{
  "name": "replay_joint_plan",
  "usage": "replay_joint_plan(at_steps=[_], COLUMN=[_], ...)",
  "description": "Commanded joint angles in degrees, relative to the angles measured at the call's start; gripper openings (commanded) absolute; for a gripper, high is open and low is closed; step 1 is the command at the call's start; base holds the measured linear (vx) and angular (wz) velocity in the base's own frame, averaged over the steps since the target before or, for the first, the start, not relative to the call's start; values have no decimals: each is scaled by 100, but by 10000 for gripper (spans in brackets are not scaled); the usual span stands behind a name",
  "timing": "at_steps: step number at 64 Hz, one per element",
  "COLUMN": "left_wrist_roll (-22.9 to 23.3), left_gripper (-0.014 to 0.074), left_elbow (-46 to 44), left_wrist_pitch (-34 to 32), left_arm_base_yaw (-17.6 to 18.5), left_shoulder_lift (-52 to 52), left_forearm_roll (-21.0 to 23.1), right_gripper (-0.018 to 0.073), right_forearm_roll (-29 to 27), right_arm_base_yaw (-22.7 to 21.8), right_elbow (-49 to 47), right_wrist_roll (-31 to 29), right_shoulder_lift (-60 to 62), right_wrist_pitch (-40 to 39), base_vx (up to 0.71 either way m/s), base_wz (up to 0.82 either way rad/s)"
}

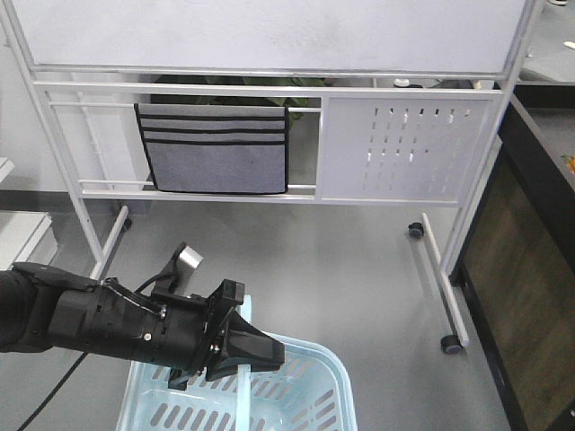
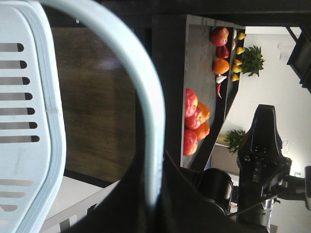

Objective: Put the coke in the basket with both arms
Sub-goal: 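Drive the base past the fruit display toward the whiteboard stand, then turn the base toward the snack and bottle shelves, basket held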

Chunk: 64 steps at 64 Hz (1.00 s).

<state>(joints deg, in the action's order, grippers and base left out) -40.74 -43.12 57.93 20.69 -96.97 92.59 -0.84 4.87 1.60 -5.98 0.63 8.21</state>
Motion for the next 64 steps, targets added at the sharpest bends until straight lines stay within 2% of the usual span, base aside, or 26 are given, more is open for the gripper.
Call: replay_joint_plan(at_steps=[1,30,64], left_wrist_roll=[-28,-28,-28], left_gripper=[-6,-6,-6], left_elbow=[-137,-137,-137], left_wrist_pitch=[404,404,404], left_arm_base_yaw=[39,39,39], left_shoulder_lift=[263,263,263], left_forearm_roll=[316,316,316], right_gripper=[-10,-10,-10], right_forearm_roll=[24,24,24], right_arm_base_yaw=[-9,-9,-9], right_elbow=[47,47,47], right_wrist_roll=[-13,-13,-13], right_shoulder_lift=[71,71,71], right_wrist_pitch=[-444,-444,-444], base_vx=[16,16,13], base_wz=[13,20,46])
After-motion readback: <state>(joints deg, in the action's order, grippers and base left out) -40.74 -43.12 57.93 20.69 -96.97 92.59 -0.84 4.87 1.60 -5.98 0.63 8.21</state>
